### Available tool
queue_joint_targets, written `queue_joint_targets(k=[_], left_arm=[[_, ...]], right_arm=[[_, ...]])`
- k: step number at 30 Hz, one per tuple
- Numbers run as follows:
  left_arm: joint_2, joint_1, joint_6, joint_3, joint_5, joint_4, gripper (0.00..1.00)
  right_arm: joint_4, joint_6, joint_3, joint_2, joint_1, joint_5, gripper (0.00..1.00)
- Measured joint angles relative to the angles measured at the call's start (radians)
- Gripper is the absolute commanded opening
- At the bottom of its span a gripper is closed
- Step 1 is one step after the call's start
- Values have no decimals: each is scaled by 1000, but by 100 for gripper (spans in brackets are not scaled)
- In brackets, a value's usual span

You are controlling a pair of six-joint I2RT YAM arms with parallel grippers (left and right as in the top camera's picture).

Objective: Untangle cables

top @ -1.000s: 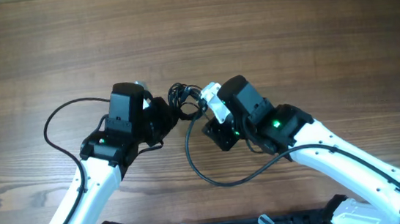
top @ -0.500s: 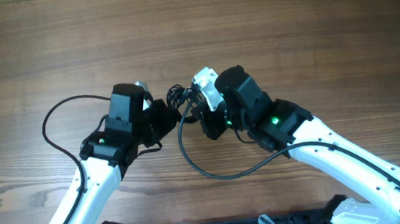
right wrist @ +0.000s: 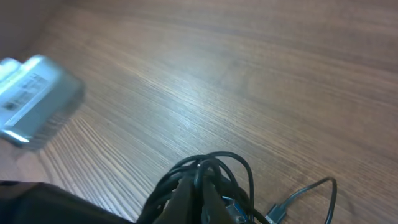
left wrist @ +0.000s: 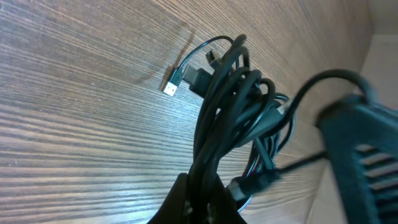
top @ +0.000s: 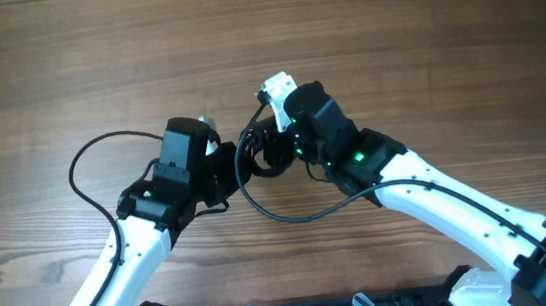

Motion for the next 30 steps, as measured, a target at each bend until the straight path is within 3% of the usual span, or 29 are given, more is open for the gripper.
queue_joint_targets(k=[11, 13, 14, 17, 18, 19, 25, 29, 30], left_arm=[[0, 94, -239, 0, 66, 10, 4], [0, 103, -266, 0, 84, 66, 4], [0, 103, -270, 0, 91, 74, 4], [0, 103, -284, 0, 111, 84, 4], [0, 103, -286, 0, 111, 82, 4], [0, 103, -289, 0, 111, 80, 4], [0, 159, -380, 0, 118, 93, 4], [0, 181, -587, 0, 118, 92, 4], [0, 181, -661, 0, 119, 92, 4]], right_arm=[[-60, 0, 3, 8, 0, 8, 6], [-61, 0, 4, 8, 0, -39, 12], [-61, -2, 4, 8, 0, -55, 19], [-52, 0, 5, 8, -2, -85, 81], [-47, 3, 6, 8, -6, -87, 94], [-44, 15, 8, 5, -17, -109, 99], [-191, 47, 18, -214, -220, -159, 100], [-291, -80, 11, -295, -247, -167, 98], [-266, -108, -20, -289, -238, -186, 91]])
